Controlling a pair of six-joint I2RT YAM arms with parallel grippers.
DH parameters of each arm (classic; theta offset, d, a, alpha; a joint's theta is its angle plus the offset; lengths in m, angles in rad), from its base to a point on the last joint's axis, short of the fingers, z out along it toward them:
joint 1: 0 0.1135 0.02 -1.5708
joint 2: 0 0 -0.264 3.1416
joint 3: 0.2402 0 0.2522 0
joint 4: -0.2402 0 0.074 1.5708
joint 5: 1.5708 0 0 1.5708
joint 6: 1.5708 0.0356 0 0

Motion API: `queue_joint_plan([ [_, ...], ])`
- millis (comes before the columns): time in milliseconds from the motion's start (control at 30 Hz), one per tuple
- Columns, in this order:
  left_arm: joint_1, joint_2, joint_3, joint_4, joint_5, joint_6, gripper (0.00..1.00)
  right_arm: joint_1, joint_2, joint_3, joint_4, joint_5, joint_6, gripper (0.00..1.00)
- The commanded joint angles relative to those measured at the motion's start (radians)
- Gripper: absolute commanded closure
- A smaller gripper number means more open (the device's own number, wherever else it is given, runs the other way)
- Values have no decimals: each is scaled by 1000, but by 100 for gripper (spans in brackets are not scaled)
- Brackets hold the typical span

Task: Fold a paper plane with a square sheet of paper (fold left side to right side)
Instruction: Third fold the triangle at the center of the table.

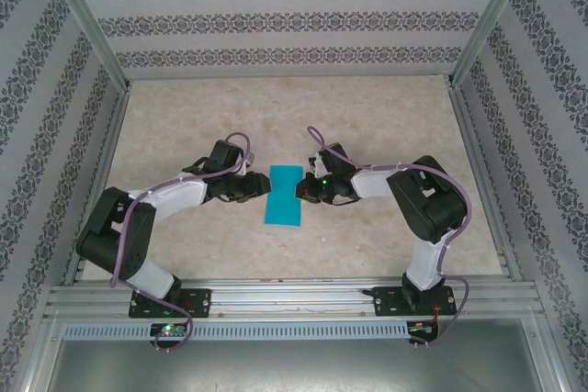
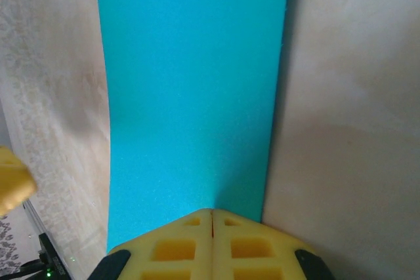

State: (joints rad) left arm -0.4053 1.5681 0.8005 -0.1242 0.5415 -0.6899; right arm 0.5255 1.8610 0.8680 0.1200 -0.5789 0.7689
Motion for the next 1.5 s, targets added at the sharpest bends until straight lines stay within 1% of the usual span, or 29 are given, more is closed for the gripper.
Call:
queue_joint_plan([
  [0, -17, 48, 15, -25, 63, -22, 62, -9, 0, -29, -92, 13, -41, 100],
  [267, -24, 128, 50, -33, 63, -21, 62, -9, 0, -32, -89, 10, -44, 100],
  [533, -23, 157, 50, -20, 84, -20, 63, -9, -2, -31, -91, 8, -48, 100],
  [733, -24, 190, 35, 55, 149, -55, 64, -9, 6, -24, -91, 3, -48, 100],
  [1000, -23, 179, 27, 109, 161, -86, 66, -9, 7, -24, -89, -2, -50, 100],
  [1133, -23, 161, 24, 115, 143, -95, 67, -10, 4, -26, -89, -1, -51, 100],
  [1233, -22, 150, 25, 105, 125, -95, 66, -10, 3, -27, -89, -2, -54, 100],
  [1300, -23, 146, 21, 103, 119, -95, 64, -10, 3, -27, -89, -2, -54, 100],
  [1467, -21, 134, 20, 119, 108, -96, 63, -10, 2, -29, -89, -4, -57, 100],
])
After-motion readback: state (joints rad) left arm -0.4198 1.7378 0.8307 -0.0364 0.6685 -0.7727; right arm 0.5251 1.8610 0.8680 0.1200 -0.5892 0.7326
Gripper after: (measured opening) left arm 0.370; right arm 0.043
